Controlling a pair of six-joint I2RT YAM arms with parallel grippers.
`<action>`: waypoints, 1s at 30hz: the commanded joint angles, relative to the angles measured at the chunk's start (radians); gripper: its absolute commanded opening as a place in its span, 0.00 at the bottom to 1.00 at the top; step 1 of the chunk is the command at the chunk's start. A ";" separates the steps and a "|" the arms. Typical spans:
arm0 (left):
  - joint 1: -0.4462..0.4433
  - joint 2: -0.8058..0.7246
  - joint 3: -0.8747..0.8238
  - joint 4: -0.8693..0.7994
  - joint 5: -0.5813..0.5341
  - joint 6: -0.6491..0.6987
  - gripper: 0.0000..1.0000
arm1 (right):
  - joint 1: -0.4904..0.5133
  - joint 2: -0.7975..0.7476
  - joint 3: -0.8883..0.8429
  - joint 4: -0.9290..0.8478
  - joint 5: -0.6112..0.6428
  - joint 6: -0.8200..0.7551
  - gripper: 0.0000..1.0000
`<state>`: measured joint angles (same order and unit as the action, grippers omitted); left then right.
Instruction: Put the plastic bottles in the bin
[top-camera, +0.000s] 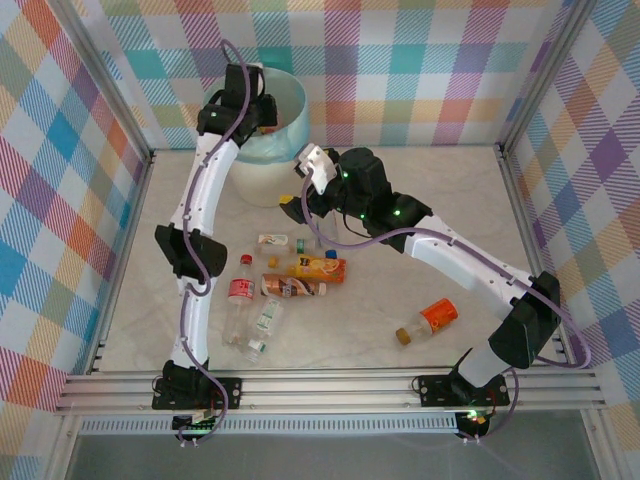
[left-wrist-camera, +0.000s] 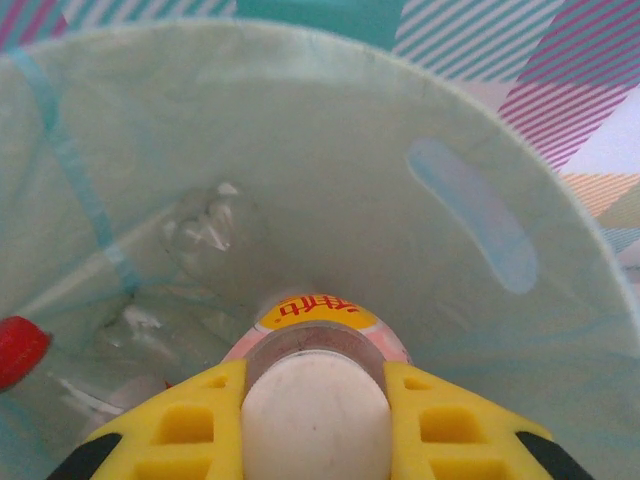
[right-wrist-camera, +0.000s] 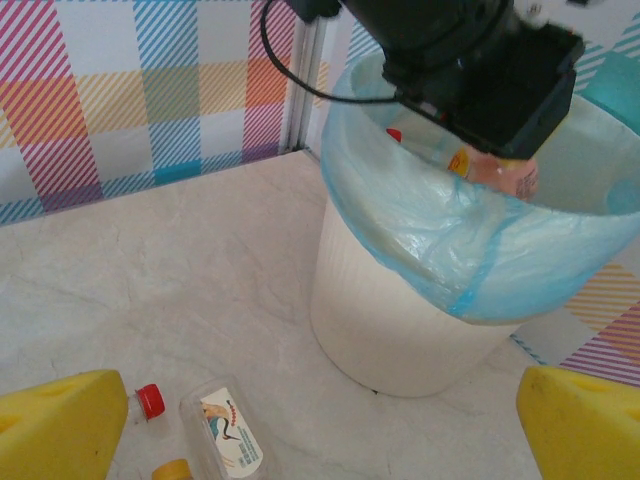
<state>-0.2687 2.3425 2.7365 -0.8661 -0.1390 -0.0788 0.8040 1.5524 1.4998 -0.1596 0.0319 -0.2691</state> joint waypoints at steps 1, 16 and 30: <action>0.020 0.067 -0.006 -0.136 0.043 -0.020 0.00 | -0.005 -0.014 -0.015 -0.006 -0.018 0.016 1.00; 0.046 0.088 -0.006 -0.125 0.035 -0.077 0.47 | -0.006 -0.024 -0.028 -0.018 -0.019 0.022 1.00; 0.052 -0.245 -0.012 -0.031 -0.029 -0.142 0.75 | -0.005 -0.048 -0.033 -0.025 -0.012 0.031 1.00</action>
<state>-0.2264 2.2452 2.7121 -0.9173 -0.1326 -0.2066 0.8040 1.5455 1.4811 -0.1818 0.0322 -0.2611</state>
